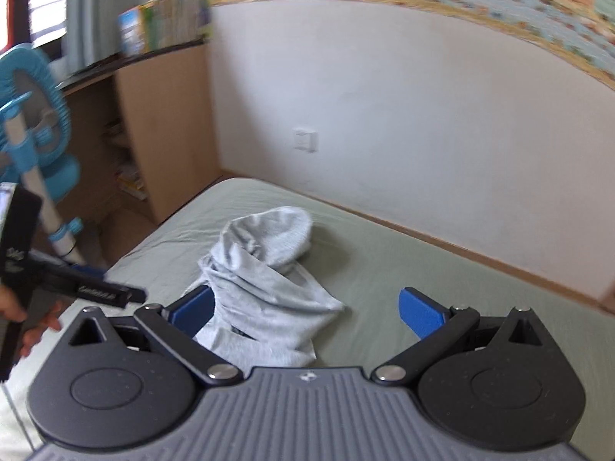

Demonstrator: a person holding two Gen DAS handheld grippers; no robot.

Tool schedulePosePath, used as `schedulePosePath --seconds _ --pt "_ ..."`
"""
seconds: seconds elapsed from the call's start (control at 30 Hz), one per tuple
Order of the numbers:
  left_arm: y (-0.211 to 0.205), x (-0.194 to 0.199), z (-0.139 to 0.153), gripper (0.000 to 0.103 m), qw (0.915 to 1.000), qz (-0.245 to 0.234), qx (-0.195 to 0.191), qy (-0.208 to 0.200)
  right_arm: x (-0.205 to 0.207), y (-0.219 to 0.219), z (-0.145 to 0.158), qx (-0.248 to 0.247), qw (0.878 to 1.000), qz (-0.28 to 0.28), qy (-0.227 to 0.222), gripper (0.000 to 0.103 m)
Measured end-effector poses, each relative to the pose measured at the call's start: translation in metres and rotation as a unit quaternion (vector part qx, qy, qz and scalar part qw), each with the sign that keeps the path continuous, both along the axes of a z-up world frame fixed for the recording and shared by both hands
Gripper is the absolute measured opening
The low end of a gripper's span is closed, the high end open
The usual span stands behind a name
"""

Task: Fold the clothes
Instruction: 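Move both grippers toward the crumpled grey sweatpants on the bed, then grasp the waistband with the left gripper while the right gripper grasps the waistband beside it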

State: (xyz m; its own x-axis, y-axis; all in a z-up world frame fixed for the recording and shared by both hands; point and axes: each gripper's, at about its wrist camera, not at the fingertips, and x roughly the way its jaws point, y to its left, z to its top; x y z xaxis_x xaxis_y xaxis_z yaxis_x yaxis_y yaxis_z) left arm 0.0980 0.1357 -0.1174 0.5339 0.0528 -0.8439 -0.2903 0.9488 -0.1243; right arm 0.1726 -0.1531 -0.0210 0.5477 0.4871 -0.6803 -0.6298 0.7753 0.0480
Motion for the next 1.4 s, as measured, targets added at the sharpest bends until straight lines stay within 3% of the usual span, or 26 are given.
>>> schedulePosePath --seconds 0.07,0.17,0.3,0.43,0.73,1.03,1.1,1.2,1.33,1.4 --pt "0.010 0.014 -0.011 0.063 0.9998 0.000 -0.018 -0.003 0.029 0.012 -0.004 -0.007 1.000 0.020 0.018 0.098" --pt "0.023 0.033 -0.026 0.061 0.9991 0.012 -0.041 -0.007 0.056 0.024 -0.009 -0.014 0.999 0.037 0.021 0.095" --pt "0.031 0.055 -0.042 0.059 0.9971 0.024 -0.070 -0.019 0.098 0.045 -0.017 -0.026 0.998 0.054 0.030 0.082" --pt "0.034 0.073 -0.055 0.055 0.9952 0.031 -0.090 -0.022 0.122 0.063 -0.027 -0.039 0.998 0.053 0.021 0.082" --pt "0.033 0.086 -0.069 0.055 0.9933 0.034 -0.108 -0.026 0.143 0.089 -0.052 -0.019 0.995 0.092 0.040 0.081" --pt "0.029 0.098 -0.077 0.055 0.9945 0.033 -0.094 -0.034 0.168 0.115 -0.052 -0.047 0.990 0.117 0.061 0.079" --pt "0.028 0.102 -0.079 0.050 0.9947 0.032 -0.091 -0.036 0.174 0.118 -0.054 -0.051 0.990 0.115 0.063 0.079" --pt "0.030 0.105 -0.082 0.031 0.9932 0.033 -0.102 -0.044 0.185 0.123 -0.061 -0.051 0.991 0.106 0.071 0.079" --pt "0.029 0.108 -0.085 0.013 0.9922 0.031 -0.111 -0.048 0.200 0.131 -0.077 -0.048 0.990 0.099 0.088 0.077" --pt "0.028 0.108 -0.084 0.009 0.9918 0.029 -0.114 -0.052 0.206 0.136 -0.085 -0.049 0.990 0.095 0.097 0.074"
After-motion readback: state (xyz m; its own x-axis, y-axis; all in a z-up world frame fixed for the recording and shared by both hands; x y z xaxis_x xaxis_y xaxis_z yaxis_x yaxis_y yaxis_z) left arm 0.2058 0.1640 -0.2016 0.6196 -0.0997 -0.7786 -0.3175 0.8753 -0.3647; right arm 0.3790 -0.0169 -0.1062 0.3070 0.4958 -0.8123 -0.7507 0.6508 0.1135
